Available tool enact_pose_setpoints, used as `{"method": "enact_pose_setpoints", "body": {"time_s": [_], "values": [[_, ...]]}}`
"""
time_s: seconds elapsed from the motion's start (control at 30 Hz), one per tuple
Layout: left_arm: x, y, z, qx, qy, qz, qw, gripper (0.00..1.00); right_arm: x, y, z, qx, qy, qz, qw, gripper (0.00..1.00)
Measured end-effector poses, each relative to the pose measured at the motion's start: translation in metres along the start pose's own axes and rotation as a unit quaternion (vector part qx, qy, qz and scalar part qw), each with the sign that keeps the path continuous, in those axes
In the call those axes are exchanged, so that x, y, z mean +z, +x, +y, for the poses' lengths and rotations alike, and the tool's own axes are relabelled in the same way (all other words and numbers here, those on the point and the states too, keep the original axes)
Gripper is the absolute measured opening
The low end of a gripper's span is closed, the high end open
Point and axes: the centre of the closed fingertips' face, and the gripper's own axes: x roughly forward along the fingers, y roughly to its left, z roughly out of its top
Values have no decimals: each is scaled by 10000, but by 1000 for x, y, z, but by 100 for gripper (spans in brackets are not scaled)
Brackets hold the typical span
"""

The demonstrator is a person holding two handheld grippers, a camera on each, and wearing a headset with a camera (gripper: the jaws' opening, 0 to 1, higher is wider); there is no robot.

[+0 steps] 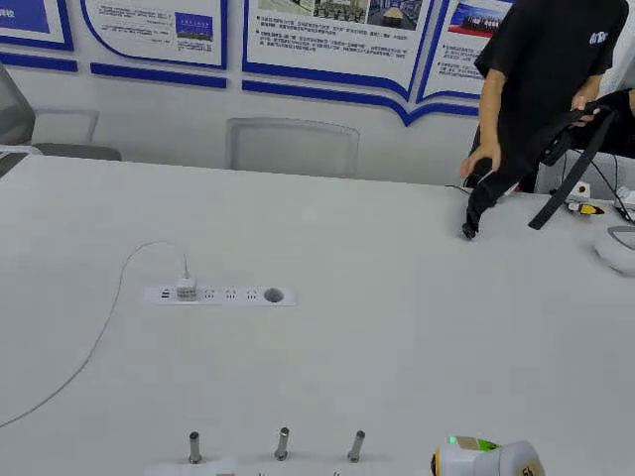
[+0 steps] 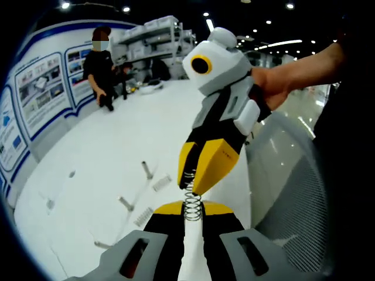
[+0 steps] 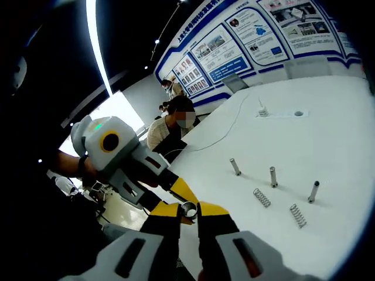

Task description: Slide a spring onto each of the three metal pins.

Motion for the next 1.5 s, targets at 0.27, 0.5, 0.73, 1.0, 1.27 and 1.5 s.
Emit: {"method": "enact_pose_setpoints", "body": {"time_s": [0.27, 0.5, 0.73, 1.0, 1.27, 1.5], "values": [[11, 1, -1, -91, 119, -132, 9998, 9, 4, -9, 2, -20, -774, 481, 9958, 16], [15, 1, -3, -166, 248, -186, 9994, 9, 10, -13, 8, 136, -1225, 819, 9890, 18], [18, 3, -8, -290, 381, -212, 9986, 9, 6, -20, 11, 288, -1830, 1444, 9720, 19], [29, 2, -12, -383, 321, -430, 9978, 9, 5, -26, 12, 333, -2351, 1876, 9531, 20], [39, 1, -19, -492, 366, -616, 9962, 9, -1, -30, 15, 450, -2750, 2288, 9327, 20], [43, 0, -24, -583, 461, -669, 9950, 9, -7, -32, 18, 553, -2889, 2466, 9234, 20]]}}
